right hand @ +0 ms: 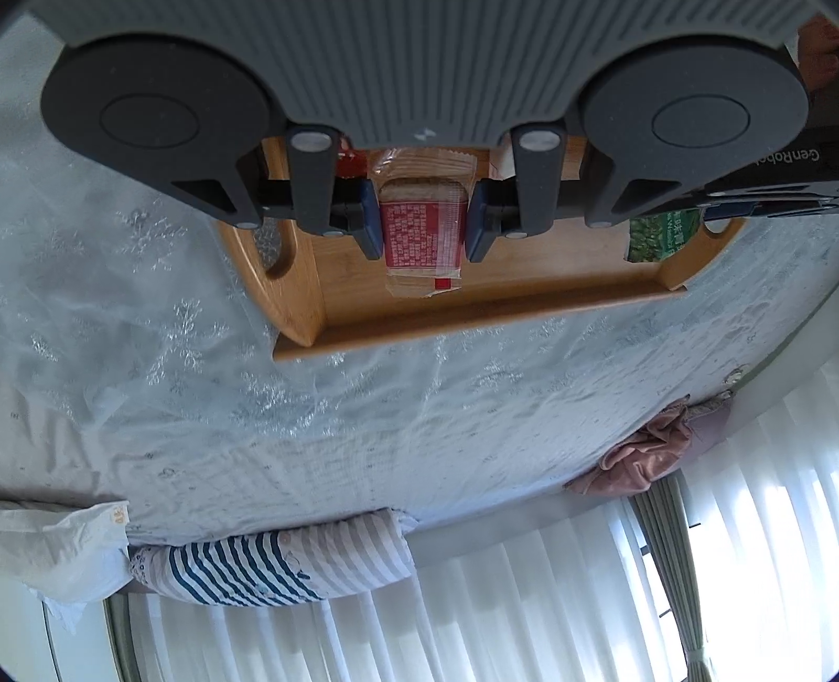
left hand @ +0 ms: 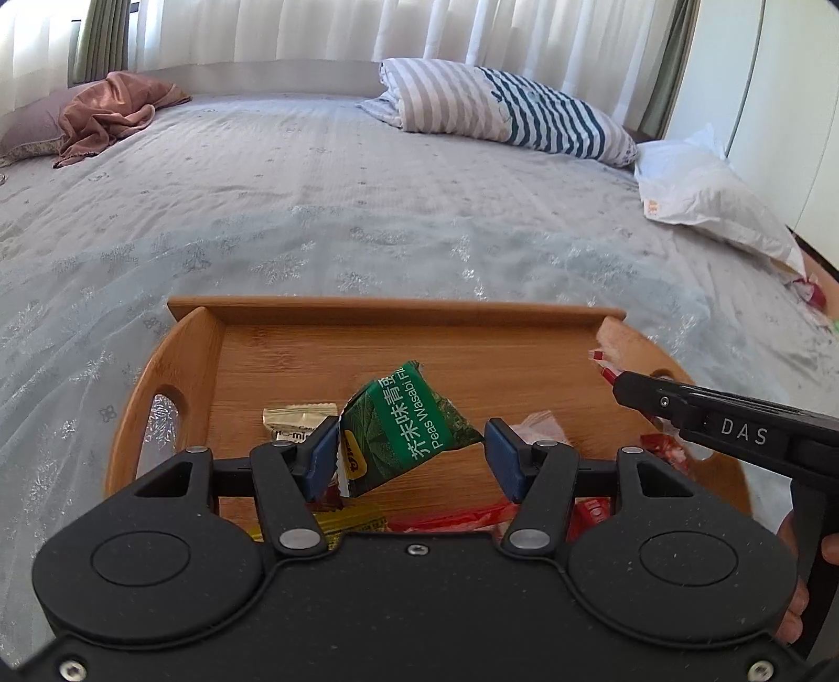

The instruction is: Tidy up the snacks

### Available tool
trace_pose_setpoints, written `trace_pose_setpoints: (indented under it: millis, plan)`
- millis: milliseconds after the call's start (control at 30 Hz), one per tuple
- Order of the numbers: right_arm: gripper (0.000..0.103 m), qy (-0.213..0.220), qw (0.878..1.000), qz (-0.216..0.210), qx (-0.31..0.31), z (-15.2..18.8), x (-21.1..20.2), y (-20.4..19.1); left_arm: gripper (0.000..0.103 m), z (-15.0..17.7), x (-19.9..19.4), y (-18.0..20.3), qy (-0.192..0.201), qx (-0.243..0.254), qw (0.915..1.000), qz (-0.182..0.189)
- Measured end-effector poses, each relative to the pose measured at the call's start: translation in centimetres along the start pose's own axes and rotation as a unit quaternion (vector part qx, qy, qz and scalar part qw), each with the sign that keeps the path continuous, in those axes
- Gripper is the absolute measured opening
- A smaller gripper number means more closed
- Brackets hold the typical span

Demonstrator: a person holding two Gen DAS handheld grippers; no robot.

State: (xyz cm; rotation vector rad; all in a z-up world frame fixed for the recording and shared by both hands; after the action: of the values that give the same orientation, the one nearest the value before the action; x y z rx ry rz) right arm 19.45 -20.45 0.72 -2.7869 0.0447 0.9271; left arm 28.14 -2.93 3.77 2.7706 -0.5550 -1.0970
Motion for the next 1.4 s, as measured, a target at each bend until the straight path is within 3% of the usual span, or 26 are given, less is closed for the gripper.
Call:
trace_pose_setpoints:
  millis: [1133,1300,1367,1400]
  plan:
    - [0.043,-0.011,1.000,0.009,-0.024,2.2,0.9,-0.6,0.058,1.5,0.6,0.4,-0.005,0.030,0.9993,-0.020]
    - [0.048,0.000,1.000,0.007,-0.030,2.1,0.1,-0.5,0.069,1.4,0.0,0.5,0.002,0.025,0.9996,-0.014]
    - [0.059,0.008,0.999,0.006,-0.037,2.1,-0.5,-0.6,0.075,1.5,-0.4,0.7,0.006,0.029,0.9995,-0.011]
    - [0.060,0.012,0.999,0.004,-0.041,2.1,-0.8,-0.7,0.077,1.5,-0.7,0.8,0.008,0.030,0.9995,-0.011]
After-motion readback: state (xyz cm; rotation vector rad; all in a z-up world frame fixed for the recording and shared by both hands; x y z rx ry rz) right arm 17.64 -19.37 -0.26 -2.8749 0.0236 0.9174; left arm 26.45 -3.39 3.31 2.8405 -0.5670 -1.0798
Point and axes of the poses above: each gripper's, at about its wrist camera, not at the fingertips, and x roughly the way its jaws point, y to its right, z to its underside, the point moved 1 cm from there along x, roughly the way its jaws point, and after that the axes turned 7 degrees about z, right-handed, at the moved point
